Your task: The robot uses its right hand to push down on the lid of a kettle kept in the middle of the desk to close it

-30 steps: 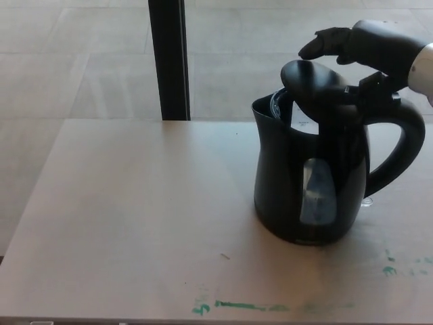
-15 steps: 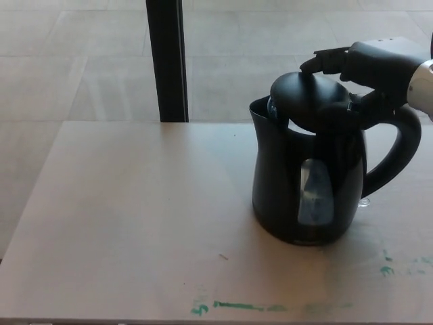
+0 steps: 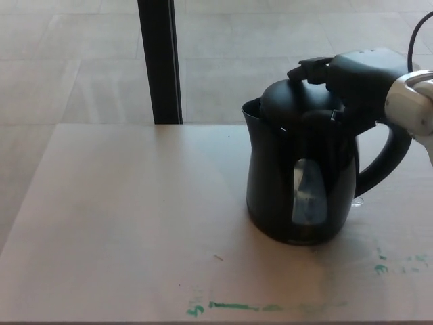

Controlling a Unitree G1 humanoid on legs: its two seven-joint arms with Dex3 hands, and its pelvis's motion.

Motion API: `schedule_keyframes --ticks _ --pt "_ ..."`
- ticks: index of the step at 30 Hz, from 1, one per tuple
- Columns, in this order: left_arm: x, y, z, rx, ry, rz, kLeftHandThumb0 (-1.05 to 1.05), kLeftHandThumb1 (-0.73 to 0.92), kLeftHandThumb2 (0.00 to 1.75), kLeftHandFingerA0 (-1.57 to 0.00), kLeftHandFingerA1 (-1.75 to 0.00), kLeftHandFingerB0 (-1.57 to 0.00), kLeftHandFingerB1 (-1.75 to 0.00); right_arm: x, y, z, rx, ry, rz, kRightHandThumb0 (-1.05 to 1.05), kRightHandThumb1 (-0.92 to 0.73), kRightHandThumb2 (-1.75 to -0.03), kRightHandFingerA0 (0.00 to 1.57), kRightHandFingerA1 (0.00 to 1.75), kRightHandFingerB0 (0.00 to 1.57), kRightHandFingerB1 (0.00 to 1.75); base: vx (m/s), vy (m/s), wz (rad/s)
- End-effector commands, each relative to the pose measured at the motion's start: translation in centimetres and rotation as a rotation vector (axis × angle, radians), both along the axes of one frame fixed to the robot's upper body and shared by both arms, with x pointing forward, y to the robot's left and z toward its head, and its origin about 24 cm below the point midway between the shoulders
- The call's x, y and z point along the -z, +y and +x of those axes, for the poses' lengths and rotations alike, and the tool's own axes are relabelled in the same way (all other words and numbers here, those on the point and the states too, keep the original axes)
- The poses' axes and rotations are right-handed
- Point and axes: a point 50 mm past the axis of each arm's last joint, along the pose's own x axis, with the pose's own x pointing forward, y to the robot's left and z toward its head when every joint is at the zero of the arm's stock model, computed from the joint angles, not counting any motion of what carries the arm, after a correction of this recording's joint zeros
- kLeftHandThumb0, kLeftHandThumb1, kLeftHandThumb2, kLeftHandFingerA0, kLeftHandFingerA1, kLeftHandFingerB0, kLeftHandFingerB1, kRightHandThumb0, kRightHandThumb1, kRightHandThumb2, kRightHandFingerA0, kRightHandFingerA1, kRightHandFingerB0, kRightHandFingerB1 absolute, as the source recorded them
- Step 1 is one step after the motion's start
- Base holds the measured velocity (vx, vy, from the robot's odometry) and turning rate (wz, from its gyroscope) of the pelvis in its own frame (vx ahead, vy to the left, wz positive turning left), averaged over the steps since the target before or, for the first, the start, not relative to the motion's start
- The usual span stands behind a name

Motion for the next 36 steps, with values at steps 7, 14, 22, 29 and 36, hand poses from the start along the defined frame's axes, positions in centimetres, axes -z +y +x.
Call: schedule_keyframes --ticks 7,14,22,29,36 --pt "-0.9 0.7 0.6 -0.016 -0.023 -0.020 -0.67 0.66 0.60 -0.49 -0.48 -0.35 -0.35 9.4 -1.5 -1.7 -0.017 0.132 -0.494 -0.83 -0.71 -0.62 0.18 0.52 0.46 0.38 0.00 0.000 0.00" --pt "-0.8 0.7 0.2 0.003 -0.011 -0.022 -0.67 0.68 0.61 -0.50 -0.46 -0.34 -0.34 8.0 -2.2 -1.2 0.023 0.127 -0.381 -0.83 -0.75 -0.64 0.24 0.57 0.40 0.38 0.00 0.000 0.00" --pt "-0.5 0.5 0.0 -0.004 0.020 -0.007 -0.68 0.68 0.61 -0.54 -0.46 -0.36 -0.34 2.6 -2.9 0.4 0.086 -0.030 -0.249 -0.82 -0.77 -0.64 0.28 0.52 0.39 0.33 0.00 0.000 0.00" --pt "-0.4 0.5 -0.4 -0.018 0.026 -0.014 -0.69 0.67 0.60 -0.50 -0.47 -0.36 -0.34 -2.7 -4.0 1.1 0.140 -0.138 -0.019 -0.87 -0.65 -0.74 0.36 0.54 0.36 0.36 0.00 0.000 0.00" --pt "-0.2 0.5 -0.8 -0.008 0.047 0.000 -0.70 0.69 0.60 -0.52 -0.46 -0.35 -0.34 -7.3 -6.7 0.9 0.217 -0.191 0.151 -0.84 -0.80 -0.65 0.33 0.47 0.35 0.32 0.00 0.000 0.00"
